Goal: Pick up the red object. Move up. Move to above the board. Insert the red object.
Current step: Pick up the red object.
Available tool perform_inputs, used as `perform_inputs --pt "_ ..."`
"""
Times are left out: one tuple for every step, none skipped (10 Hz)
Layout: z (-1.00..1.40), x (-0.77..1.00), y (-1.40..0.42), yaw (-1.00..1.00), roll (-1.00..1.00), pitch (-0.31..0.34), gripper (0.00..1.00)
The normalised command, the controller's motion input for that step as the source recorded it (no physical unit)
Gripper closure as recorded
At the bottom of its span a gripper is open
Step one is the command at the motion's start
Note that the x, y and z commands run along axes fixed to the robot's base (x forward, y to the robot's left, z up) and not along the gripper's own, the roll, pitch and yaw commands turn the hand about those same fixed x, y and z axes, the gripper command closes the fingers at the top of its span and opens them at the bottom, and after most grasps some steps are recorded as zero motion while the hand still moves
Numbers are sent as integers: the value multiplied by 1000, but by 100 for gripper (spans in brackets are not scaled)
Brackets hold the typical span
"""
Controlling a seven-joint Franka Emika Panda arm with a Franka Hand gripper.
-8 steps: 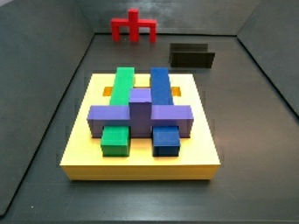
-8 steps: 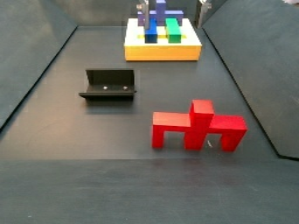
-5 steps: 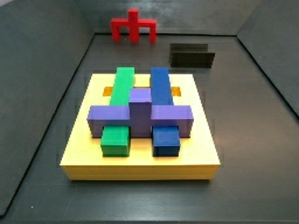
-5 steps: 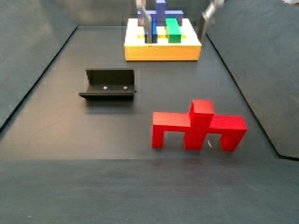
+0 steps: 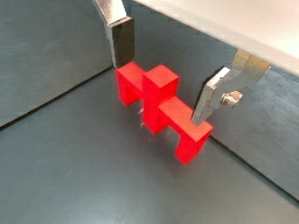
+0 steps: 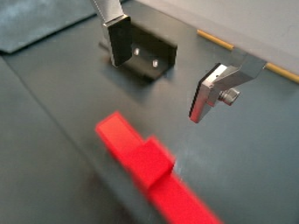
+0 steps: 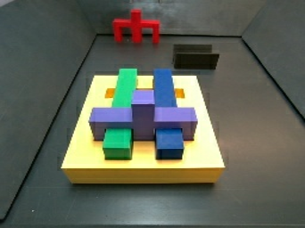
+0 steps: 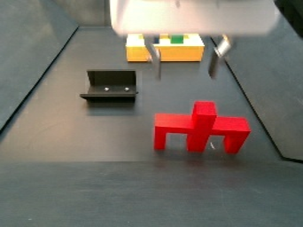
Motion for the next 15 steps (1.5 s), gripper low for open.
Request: perform_inputs --pt "-380 -200 409 -206 0 -39 0" --pt "-314 -177 331 -169 17 -41 0" --pt "-249 -231 249 -160 69 -47 0" --pt "-206 -331 234 -154 56 -70 0" --pt "-194 -251 191 -191 73 -31 0" --pt "-237 -100 160 -114 90 -17 0" --pt "-289 -40 194 -40 103 -31 0" --pt "-283 -46 183 -29 91 -40 0" --pt "-291 0 134 0 91 -34 0" --pt "-280 0 97 0 119 -23 0" --pt "-203 0 31 0 61 -13 0" --pt "-111 0 0 0 14 0 0" --pt "0 0 0 0 14 0 0" --pt "0 0 0 0 0 0 0" --pt "0 0 0 0 0 0 100"
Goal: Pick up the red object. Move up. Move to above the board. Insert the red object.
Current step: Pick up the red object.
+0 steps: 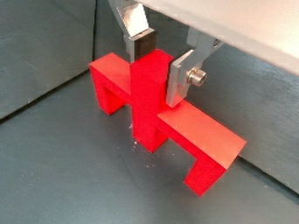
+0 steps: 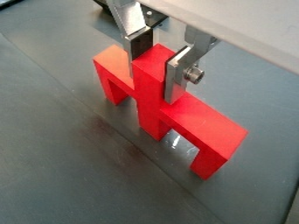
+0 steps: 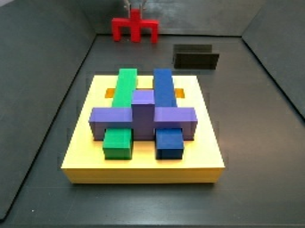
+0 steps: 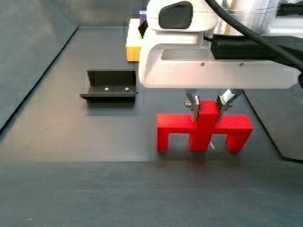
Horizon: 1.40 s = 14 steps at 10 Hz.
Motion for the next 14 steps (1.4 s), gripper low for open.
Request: perform_inputs --pt "0 0 0 0 0 0 100" --pt "0 0 0 0 0 0 100" --pt "0 0 0 0 0 0 100" --pt "0 0 0 0 0 0 100" --pt "0 0 0 0 0 0 100" --pt "0 0 0 0 0 0 100" --pt "0 0 0 0 0 0 100" --pt "0 0 0 0 0 0 100" --pt "0 0 0 0 0 0 100" --pt "0 0 0 0 0 0 100" --pt "0 0 0 0 0 0 100" --pt "0 0 0 0 0 0 100" --pt "0 0 0 0 0 0 100" --pt "0 0 0 0 0 0 100"
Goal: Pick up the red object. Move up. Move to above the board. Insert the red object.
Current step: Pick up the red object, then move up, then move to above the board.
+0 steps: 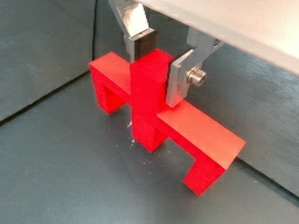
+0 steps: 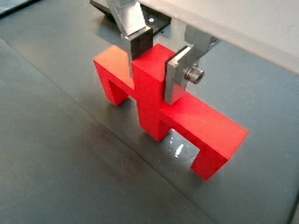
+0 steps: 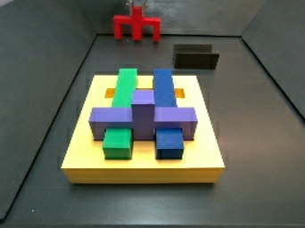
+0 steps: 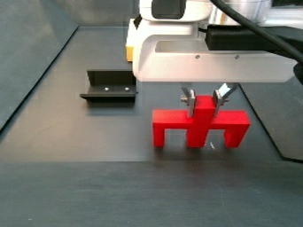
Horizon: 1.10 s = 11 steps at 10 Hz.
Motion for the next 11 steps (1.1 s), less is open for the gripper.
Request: perform_inputs --pt "0 0 0 0 0 0 100" --pt "833 0 0 0 0 0 100" --pt "768 -33 -71 -1 -16 32 100" --pt "480 -39 -50 0 17 45 100" --pt "201 -6 -20 9 47 33 100" --pt "1400 0 0 0 0 0 100" --pt "1400 -34 -5 1 -15 36 100" --pt "1400 -45 -9 1 -1 41 100" --pt "1400 34 12 3 -1 37 100" --pt "850 54 18 -1 -22 78 100" --pt "350 31 5 -5 -5 89 100"
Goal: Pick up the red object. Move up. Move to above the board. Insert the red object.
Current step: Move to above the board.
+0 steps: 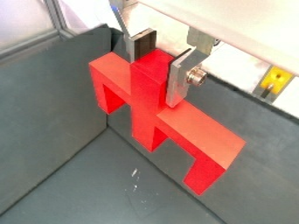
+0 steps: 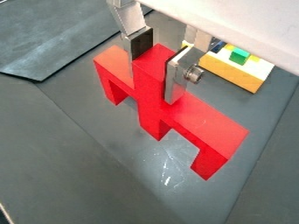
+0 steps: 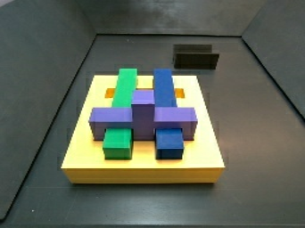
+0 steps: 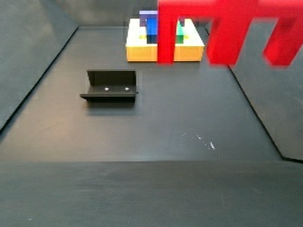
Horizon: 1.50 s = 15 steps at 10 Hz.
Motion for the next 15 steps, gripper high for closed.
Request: perform_inputs --pt "136 142 -1400 118 -88 205 100" --pt "133 139 -1400 110 -71 192 100" --pt "135 132 -1400 79 0 130 100" --pt "134 130 -1400 40 -37 32 100" --pt "136 126 -1400 24 6 29 100" --pt "140 127 -1400 24 13 26 100" --pt "140 128 -1400 12 -23 18 100" --pt "146 129 -1400 8 -22 21 100" --pt "156 130 -1400 6 -1 40 100" --pt "163 136 -1400 8 -5 57 100" --pt "166 153 -1400 7 -7 89 100" --pt "169 178 -1400 8 6 115 100" --pt "182 220 -1400 7 7 151 100" --pt "189 256 -1400 10 8 163 100" --pt "78 147 -534 9 28 172 100"
